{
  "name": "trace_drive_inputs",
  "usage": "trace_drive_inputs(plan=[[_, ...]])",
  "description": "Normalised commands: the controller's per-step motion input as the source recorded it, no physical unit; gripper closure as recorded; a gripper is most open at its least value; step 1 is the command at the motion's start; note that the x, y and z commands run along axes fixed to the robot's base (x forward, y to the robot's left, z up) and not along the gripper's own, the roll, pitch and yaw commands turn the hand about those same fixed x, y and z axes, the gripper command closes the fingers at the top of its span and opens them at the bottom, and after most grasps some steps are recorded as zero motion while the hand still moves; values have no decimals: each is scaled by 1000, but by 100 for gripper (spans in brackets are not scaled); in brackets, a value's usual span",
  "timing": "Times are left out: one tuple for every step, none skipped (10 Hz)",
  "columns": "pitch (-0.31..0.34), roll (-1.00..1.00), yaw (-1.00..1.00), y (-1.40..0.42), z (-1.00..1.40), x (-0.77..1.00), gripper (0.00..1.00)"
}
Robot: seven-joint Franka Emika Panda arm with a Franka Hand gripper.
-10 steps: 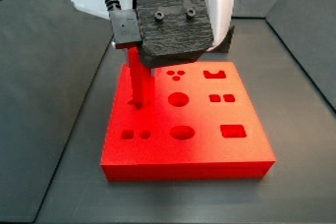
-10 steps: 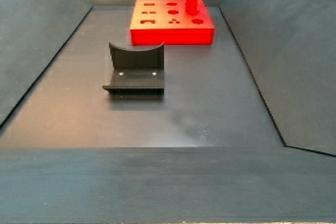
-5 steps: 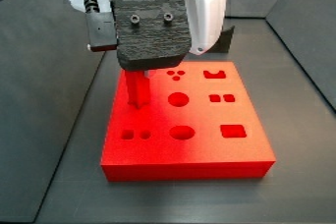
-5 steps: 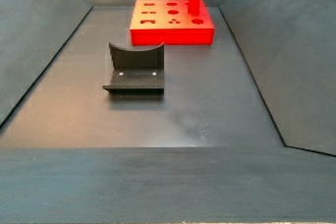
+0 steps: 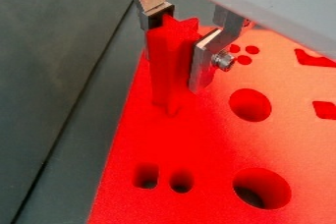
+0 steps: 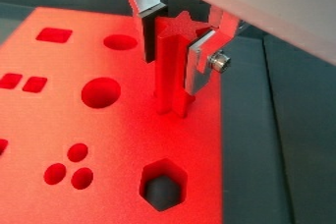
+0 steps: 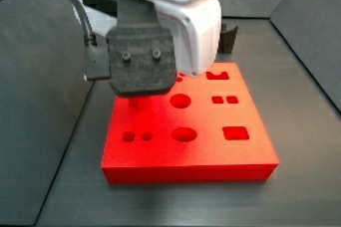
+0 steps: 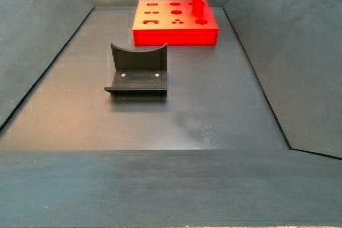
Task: Pick up the star object. Move up. Place the star object on the fixture. Regrasp the star object. Move to above the board. Insert the star object.
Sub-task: Insert the star object.
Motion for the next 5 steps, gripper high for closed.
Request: trace_drive_inputs(plan=[[0, 51, -57, 0, -669, 134, 100], [-40, 0, -89, 0, 0, -186, 100], [14, 0, 0, 0, 0, 0, 100], [0, 64, 0, 86, -11, 0, 100], [0, 0, 0, 0, 0, 0, 100]])
